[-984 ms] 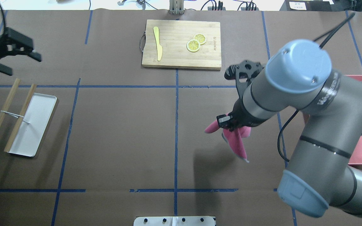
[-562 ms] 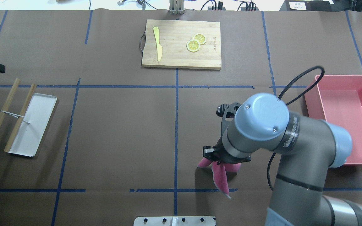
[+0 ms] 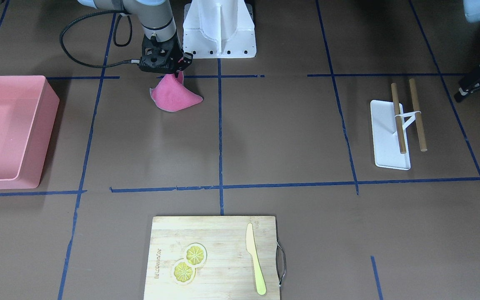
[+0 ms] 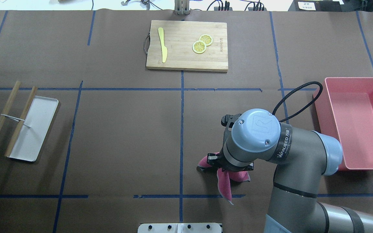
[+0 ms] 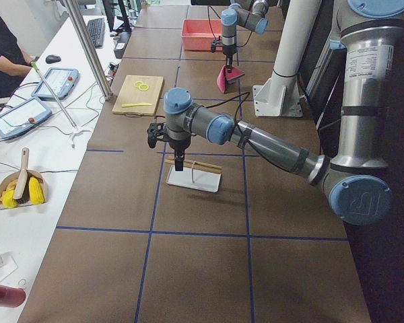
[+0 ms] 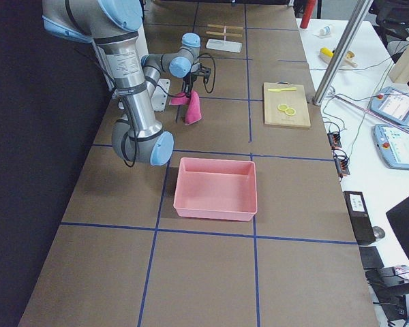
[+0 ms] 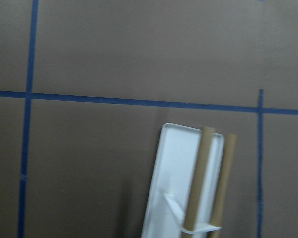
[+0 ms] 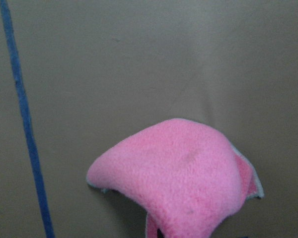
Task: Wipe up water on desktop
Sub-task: 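Lower the towel onto the table with the right gripper and wipe forward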
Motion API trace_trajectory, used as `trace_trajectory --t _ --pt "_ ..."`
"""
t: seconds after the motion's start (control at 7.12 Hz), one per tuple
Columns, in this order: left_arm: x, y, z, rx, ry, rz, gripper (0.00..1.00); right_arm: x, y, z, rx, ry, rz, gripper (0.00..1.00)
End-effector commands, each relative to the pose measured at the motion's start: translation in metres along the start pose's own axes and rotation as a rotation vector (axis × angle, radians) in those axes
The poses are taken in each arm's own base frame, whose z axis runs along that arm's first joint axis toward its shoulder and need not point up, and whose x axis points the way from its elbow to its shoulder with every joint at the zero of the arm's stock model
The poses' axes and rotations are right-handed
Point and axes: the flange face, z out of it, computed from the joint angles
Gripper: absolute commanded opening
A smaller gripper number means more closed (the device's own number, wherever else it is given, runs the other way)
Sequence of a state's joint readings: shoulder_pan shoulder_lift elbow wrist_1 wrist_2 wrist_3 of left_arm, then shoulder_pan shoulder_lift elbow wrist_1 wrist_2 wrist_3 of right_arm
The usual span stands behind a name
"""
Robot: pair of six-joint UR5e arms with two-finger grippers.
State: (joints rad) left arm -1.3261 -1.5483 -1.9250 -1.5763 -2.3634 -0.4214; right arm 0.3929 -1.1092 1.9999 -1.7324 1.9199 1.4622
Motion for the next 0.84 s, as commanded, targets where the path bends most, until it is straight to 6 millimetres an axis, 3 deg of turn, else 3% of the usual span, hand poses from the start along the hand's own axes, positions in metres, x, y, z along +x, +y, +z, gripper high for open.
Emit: trace_trajectory --t 0.0,0.14,0.28,0.56,0.7 --pt "-0.019 -0.003 0.013 -0.023 -0.011 0.02 1.0 0.013 -0.059 0.029 0.031 0.014 0.063 0.0" --pt "-0.02 -0.003 0.015 -0.026 -0.012 0.018 1.0 0.023 -0.091 0.053 0.053 0.014 0.088 0.0" --pt "-0.025 -0.005 0.012 -0.02 -0.014 0.007 1.0 0.039 -0.132 0.061 0.07 -0.003 0.117 0.0" --pt "-0.026 -0.006 0.009 -0.013 -0.013 0.005 1.0 0.089 -0.217 0.035 0.065 -0.007 0.104 0.0" --pt "-0.024 -0.007 0.008 -0.011 -0.011 0.008 1.0 0.111 -0.243 0.032 0.062 0.009 0.099 0.0"
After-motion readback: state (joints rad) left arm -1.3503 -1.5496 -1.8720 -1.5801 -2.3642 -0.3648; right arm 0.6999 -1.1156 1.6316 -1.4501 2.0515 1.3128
